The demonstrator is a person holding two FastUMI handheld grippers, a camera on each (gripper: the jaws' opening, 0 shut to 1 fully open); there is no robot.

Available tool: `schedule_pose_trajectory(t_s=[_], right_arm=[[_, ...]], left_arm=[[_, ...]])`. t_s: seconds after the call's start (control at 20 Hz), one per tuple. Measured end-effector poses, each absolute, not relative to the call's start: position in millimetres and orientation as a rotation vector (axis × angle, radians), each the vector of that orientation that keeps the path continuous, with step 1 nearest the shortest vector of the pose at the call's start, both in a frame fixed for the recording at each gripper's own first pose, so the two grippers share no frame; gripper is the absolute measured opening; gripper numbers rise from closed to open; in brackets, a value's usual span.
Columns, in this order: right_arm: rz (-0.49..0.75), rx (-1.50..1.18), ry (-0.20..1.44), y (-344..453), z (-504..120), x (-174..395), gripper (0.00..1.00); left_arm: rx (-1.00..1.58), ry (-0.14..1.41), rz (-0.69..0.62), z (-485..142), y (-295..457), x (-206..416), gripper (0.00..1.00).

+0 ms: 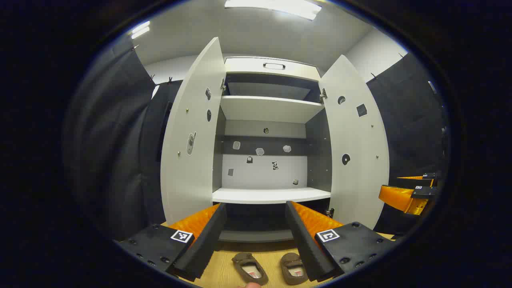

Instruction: Grab one shoe with the right hand and put it into the shoe cabinet, grab the other shoe with the left hand and put it into the shoe cabinet; then close the right door with the right hand and the left door with the left hand.

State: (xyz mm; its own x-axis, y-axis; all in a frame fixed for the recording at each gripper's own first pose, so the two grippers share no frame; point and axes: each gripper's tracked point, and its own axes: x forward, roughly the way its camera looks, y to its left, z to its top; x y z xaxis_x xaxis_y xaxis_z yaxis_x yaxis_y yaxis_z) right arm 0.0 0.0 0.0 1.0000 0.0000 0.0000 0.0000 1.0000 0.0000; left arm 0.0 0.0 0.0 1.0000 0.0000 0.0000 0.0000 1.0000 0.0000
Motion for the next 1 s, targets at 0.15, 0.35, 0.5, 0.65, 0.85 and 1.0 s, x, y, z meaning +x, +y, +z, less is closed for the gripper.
schedule_pose_trajectory(t_s=[0.15,0.35,0.5,0.65,0.85,1.0], right_arm=[[-0.008,0.012,-0.009,-2,5,0,0.94],[-0.018,0.014,-0.016,-4,6,2,0.94],[-0.020,0.012,-0.012,-3,4,3,0.94],[-0.020,0.012,-0.007,-2,2,2,0.94],[-0.020,0.009,-0.001,0,-2,3,0.94],[-0.018,0.009,0.003,2,-2,4,0.94]], left_arm=[[-0.005,0.000,0.001,0,1,-1,0.97],[-0.007,0.004,0.005,-1,4,0,0.97],[-0.011,0.004,0.008,-1,6,1,0.96],[-0.015,0.007,0.008,-2,6,1,0.97],[0.000,-0.007,0.012,0,9,1,0.96],[0.000,-0.003,0.008,0,10,2,0.97]])
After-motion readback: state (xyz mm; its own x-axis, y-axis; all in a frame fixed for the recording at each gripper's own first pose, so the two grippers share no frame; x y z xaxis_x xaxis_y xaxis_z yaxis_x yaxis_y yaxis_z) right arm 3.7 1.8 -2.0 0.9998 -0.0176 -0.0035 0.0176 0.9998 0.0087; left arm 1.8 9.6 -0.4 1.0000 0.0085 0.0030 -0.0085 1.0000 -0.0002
